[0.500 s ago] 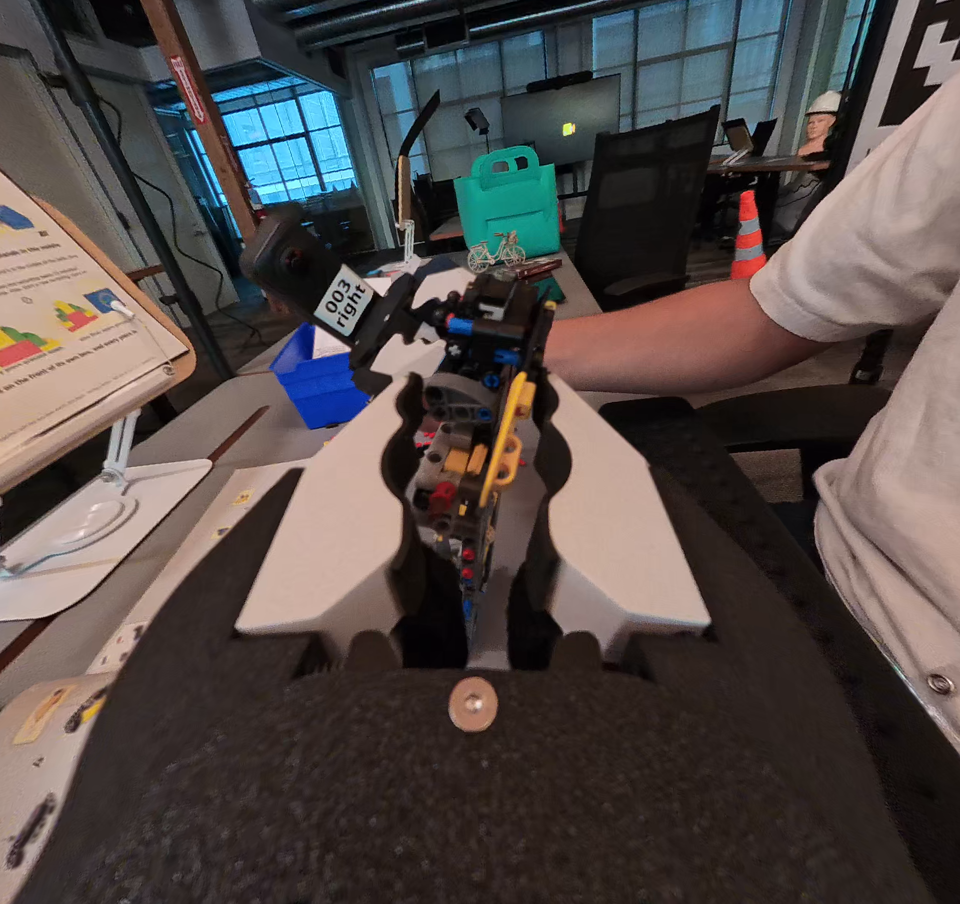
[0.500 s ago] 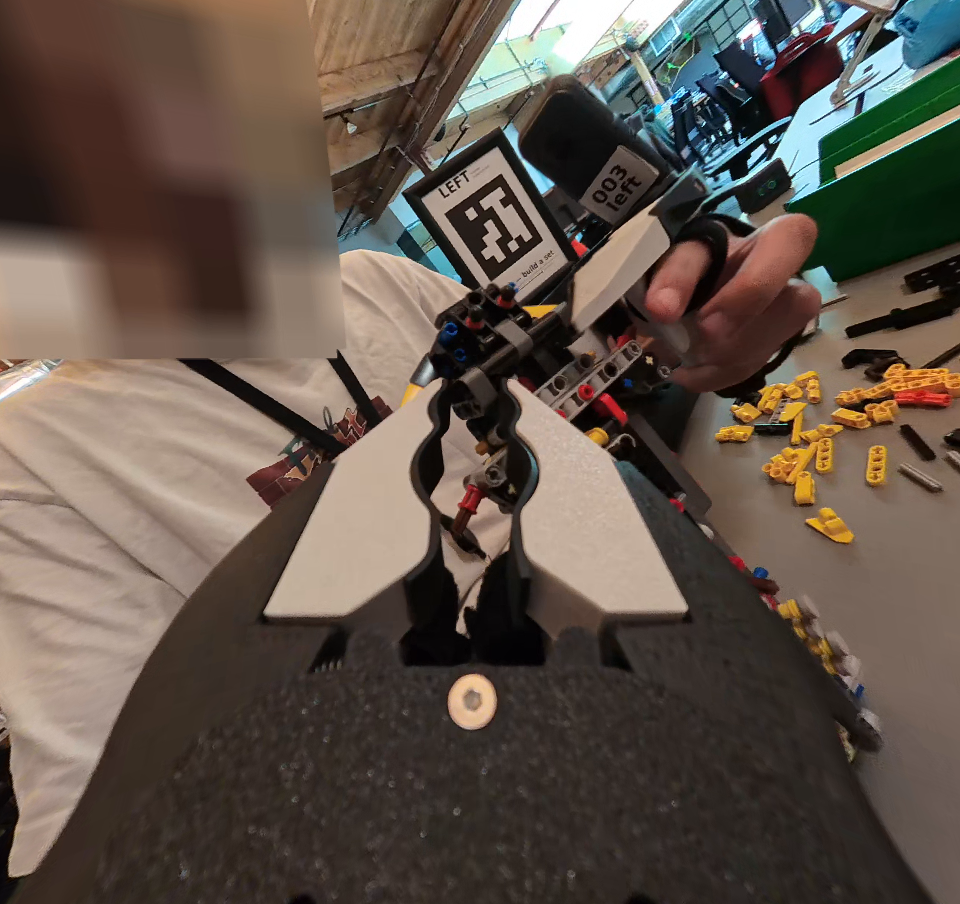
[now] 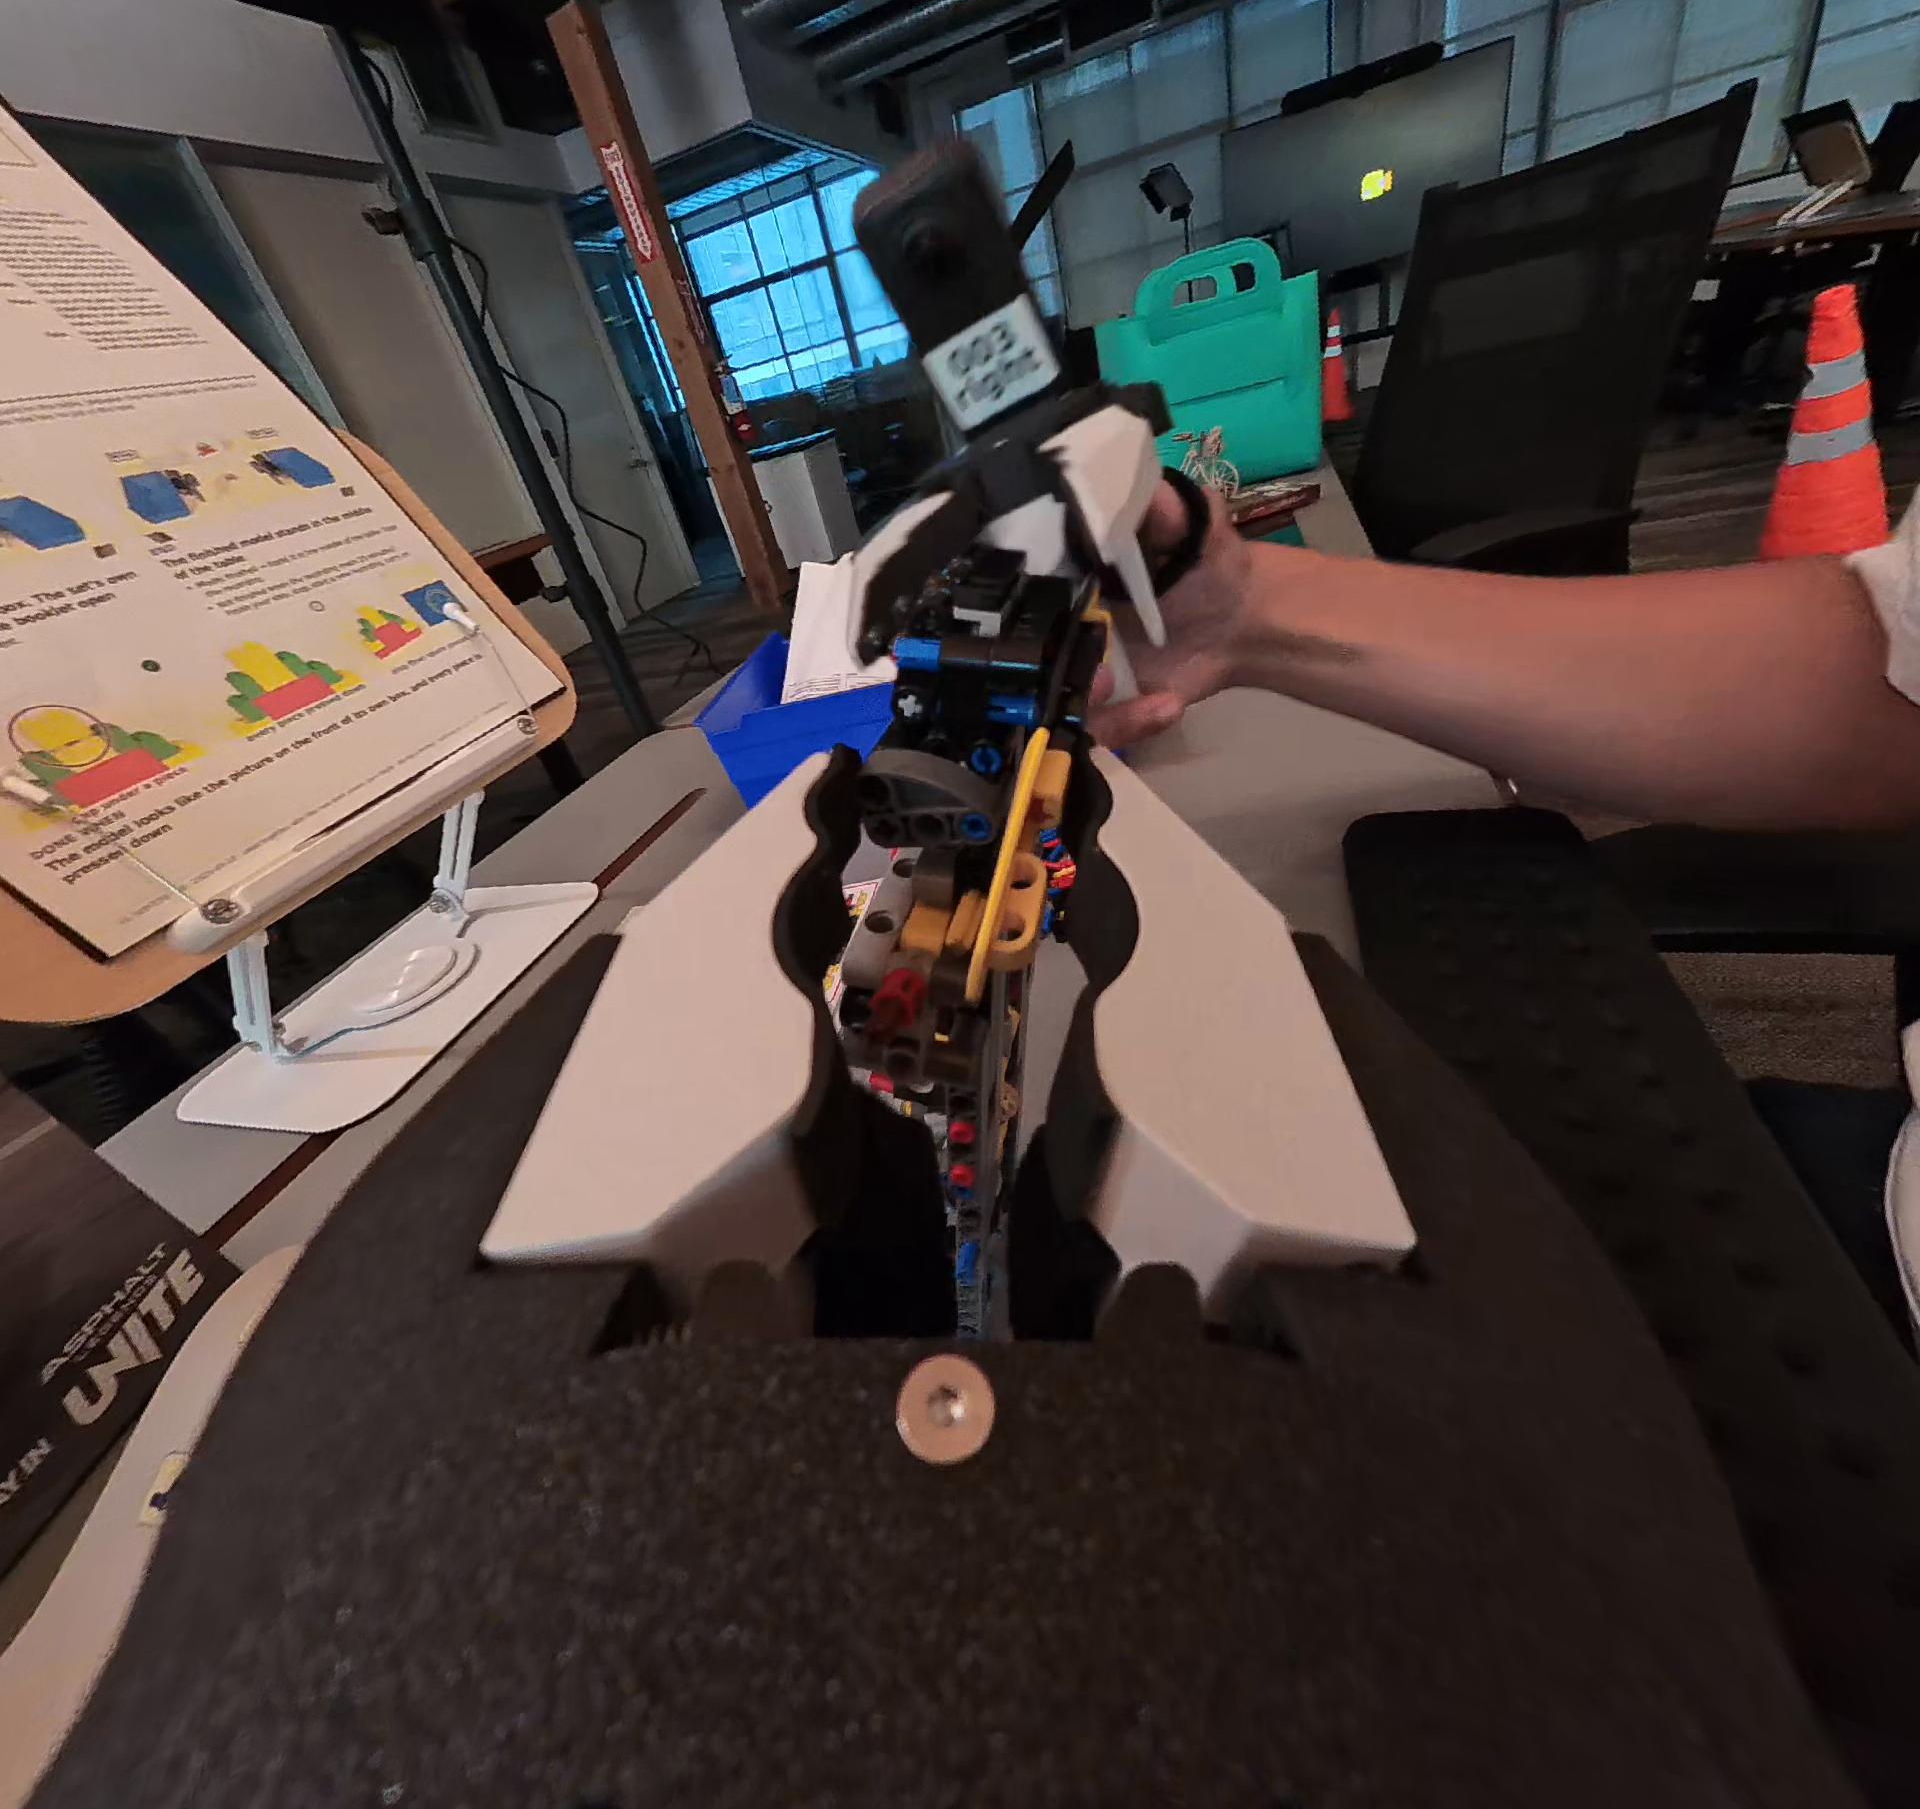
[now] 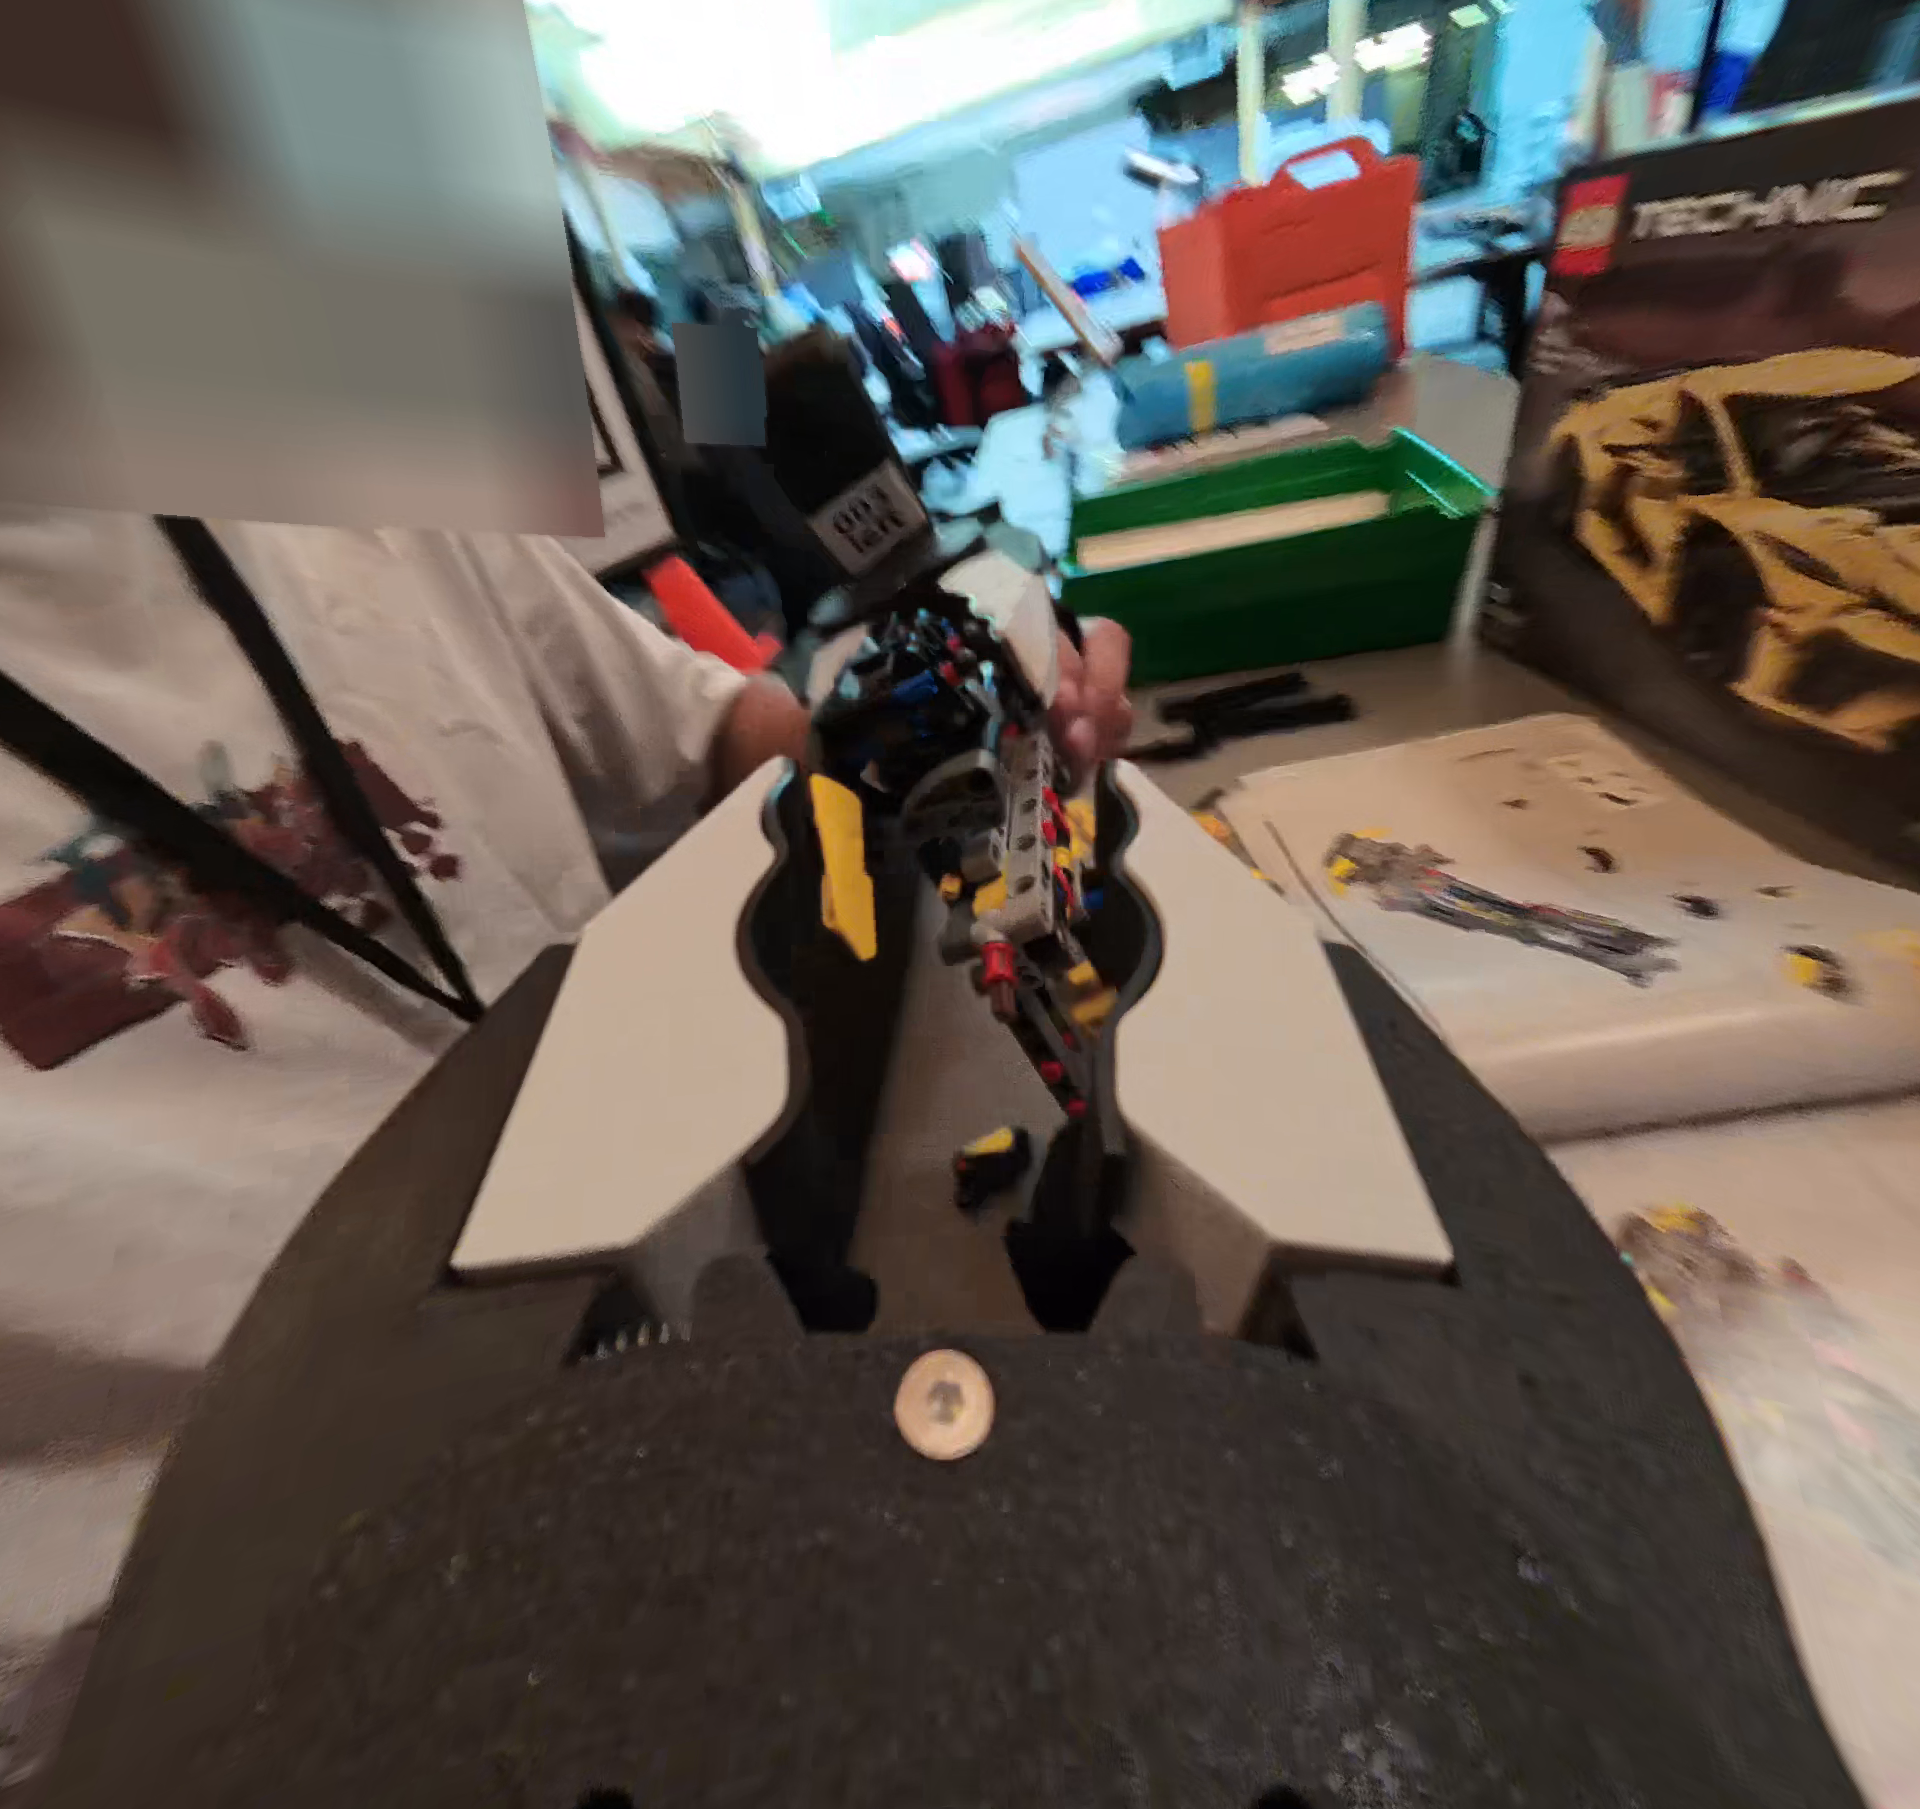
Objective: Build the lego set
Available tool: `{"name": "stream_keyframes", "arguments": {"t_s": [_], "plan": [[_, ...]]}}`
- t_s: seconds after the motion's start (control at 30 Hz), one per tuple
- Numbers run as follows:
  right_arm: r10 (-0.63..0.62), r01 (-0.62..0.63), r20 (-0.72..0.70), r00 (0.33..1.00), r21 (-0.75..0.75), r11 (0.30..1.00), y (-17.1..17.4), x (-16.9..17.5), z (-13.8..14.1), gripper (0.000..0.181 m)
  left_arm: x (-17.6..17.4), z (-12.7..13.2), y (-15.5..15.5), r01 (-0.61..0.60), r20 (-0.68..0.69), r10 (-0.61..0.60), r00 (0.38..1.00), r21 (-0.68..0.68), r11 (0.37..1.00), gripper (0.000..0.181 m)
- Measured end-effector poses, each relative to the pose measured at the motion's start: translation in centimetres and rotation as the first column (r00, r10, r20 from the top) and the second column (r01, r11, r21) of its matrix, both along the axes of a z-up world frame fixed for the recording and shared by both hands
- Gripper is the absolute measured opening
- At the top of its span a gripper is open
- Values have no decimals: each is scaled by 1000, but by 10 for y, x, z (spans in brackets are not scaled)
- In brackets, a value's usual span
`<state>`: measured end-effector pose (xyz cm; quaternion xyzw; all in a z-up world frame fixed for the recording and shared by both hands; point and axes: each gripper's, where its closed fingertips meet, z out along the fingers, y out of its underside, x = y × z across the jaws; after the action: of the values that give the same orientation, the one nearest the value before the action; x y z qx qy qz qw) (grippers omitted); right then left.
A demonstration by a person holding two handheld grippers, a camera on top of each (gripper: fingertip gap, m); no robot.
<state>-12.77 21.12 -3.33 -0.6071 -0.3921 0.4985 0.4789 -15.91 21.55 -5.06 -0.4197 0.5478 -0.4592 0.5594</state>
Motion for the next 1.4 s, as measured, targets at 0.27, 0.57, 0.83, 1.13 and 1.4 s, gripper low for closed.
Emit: {"name": "stream_keyframes", "arguments": {"t_s": [0.27,0.57,0.83,1.13,1.4], "plan": [[-178,130,260,949,191,973,-3,-31,-19,53,-1,0,1,-22,2,22,1000,-14,1000,37],[-175,134,188,966,212,968,9,-41,-10,40,-12,1,9,14,45,-11,999,-74,997,37],[-159,128,199,967,157,979,18,-43,-9,40,-16,4,8,87,31,-83,996,-188,978,51],[-133,116,173,976,105,988,25,-50,-7,39,-22,16,18,91,92,-72,993,-228,969,33],[-135,116,166,977,122,986,27,-50,-7,36,-23,17,20,107,107,-82,991,-255,961,33]]}}
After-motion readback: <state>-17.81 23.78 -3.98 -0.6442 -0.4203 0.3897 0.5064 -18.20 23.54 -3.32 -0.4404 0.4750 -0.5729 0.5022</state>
